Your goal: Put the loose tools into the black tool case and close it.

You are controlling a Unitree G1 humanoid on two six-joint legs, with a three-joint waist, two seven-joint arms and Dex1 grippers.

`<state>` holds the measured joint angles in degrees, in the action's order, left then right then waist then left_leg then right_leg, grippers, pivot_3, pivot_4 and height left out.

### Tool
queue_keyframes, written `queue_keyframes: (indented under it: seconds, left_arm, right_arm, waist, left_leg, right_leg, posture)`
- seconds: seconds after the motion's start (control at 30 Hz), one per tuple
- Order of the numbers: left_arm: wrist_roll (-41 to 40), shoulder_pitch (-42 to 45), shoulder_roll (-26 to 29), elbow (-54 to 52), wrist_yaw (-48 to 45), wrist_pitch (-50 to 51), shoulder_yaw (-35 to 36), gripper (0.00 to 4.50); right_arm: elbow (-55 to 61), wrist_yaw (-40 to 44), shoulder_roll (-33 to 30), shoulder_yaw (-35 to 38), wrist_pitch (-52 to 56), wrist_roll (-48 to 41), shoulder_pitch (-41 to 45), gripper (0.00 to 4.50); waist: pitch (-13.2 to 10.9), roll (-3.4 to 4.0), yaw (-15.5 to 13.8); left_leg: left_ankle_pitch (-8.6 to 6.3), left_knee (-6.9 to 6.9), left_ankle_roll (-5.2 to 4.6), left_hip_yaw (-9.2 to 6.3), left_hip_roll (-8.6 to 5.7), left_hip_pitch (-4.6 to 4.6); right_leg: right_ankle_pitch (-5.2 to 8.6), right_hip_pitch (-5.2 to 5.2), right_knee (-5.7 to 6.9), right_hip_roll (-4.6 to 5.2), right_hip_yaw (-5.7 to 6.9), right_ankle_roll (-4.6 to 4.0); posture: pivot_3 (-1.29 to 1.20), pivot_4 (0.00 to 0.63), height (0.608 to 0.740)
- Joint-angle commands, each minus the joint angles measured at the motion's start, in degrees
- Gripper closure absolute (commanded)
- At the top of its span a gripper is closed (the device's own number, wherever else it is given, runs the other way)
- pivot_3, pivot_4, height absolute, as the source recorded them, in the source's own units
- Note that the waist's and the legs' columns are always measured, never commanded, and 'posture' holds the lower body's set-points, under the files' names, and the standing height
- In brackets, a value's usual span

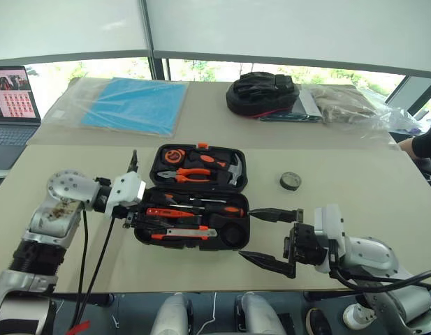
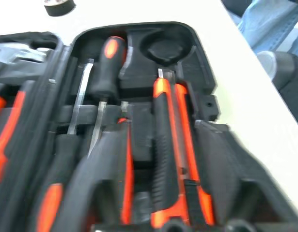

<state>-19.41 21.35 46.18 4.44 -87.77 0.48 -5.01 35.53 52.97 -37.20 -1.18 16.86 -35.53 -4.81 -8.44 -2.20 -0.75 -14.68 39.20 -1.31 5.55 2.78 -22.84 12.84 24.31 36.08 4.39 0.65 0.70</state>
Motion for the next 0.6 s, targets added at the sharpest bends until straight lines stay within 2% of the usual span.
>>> queue_keyframes:
  seconds: [0.03,0.1,0.4,0.6]
  left_arm:
    - [0.64,-1.52,-1.97,-0.99,1.88,-2.92,-0.37,3.66]
    - [2.35,-1.74,-2.87,0.81,2.69,-5.25,-1.12,4.43]
    - [7.90,-2.00,-4.90,7.05,6.00,-8.62,-4.63,4.43]
    - [10.23,-4.21,-5.11,8.61,8.54,-6.97,-6.75,4.43]
  right_arm:
    - [0.41,0.83,0.34,0.80,-2.21,0.45,-0.14,0.00]
    - [0.25,0.92,0.49,0.71,-2.36,0.69,-0.14,0.00]
    - [0.93,0.49,1.01,0.59,-1.87,0.92,-0.30,0.00]
    - [1.35,0.15,0.96,0.60,-1.65,0.82,-0.67,0.00]
  waist:
    - [0.00,0.00,0.00]
    - [0.00,0.00,-0.05]
    - [0.02,0.01,-0.44]
    - [0.34,0.25,-0.53]
  left_leg:
    - [0.00,0.00,0.00,0.00,-0.01,0.00]
    - [0.00,0.01,0.00,-0.01,0.00,0.00]
    - [0.00,0.07,0.00,-0.05,-0.02,0.11]
    - [0.01,0.13,0.00,-0.03,-0.02,0.25]
  right_leg:
    - [0.00,-0.01,0.00,0.01,0.00,0.00]
    - [0.00,-0.01,0.01,0.00,0.01,-0.01]
    - [-0.03,-0.17,0.03,0.02,0.03,0.01]
    - [-0.04,-0.30,0.03,0.03,-0.01,0.05]
  posture:
    - [0.00,0.150,0.740]
    - [0.00,0.150,0.740]
    - [0.00,0.150,0.740]
    - [0.00,0.150,0.740]
